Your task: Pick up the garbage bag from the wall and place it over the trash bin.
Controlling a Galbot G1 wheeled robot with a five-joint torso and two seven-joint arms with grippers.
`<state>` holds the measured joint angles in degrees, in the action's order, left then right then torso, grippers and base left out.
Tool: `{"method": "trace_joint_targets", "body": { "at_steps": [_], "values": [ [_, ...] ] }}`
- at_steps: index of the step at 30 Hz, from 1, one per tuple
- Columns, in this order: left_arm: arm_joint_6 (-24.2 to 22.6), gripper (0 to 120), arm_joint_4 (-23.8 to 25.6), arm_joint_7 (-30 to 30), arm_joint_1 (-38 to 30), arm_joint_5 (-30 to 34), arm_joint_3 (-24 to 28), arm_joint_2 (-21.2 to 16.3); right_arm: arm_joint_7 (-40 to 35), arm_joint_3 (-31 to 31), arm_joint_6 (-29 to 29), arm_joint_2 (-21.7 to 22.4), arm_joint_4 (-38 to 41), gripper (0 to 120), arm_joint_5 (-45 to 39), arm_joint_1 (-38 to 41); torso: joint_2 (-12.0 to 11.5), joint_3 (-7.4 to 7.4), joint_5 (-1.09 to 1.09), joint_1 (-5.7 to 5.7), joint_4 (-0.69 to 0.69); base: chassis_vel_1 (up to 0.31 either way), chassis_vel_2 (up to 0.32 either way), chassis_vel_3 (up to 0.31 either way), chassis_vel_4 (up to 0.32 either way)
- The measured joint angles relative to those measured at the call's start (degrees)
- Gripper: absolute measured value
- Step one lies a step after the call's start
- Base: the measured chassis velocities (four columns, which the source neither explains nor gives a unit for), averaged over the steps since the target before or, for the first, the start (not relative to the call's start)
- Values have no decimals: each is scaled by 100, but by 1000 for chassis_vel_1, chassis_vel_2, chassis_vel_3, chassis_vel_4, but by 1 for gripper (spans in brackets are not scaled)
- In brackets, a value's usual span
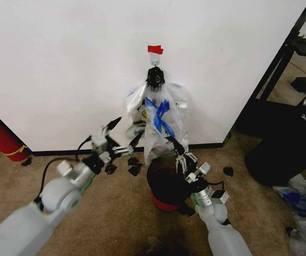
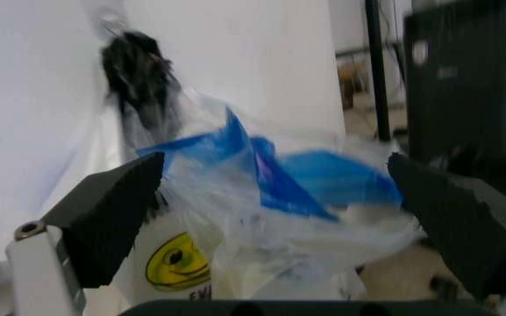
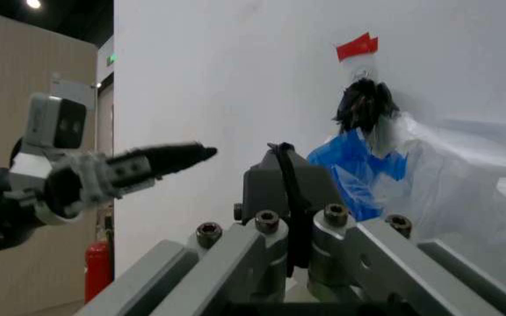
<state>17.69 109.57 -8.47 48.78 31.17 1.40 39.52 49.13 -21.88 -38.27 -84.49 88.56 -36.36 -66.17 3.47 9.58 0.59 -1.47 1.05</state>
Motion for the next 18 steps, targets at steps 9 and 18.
{"method": "trace_joint_targets", "body": {
  "at_steps": [9,18],
  "values": [
    [-891,100,-80,873,-722,-1089,672,29,-13,-36,-114,-137,-152,0,175,36,0,-1,-1,0,-1,0,0,0,0],
    [-1484,100,-39,1325,-1504,-900,1609,117,-37,-49,-301,-244,-384,0,548,70,0,-1,-1,1,-2,0,0,0,0]
  ]
}}
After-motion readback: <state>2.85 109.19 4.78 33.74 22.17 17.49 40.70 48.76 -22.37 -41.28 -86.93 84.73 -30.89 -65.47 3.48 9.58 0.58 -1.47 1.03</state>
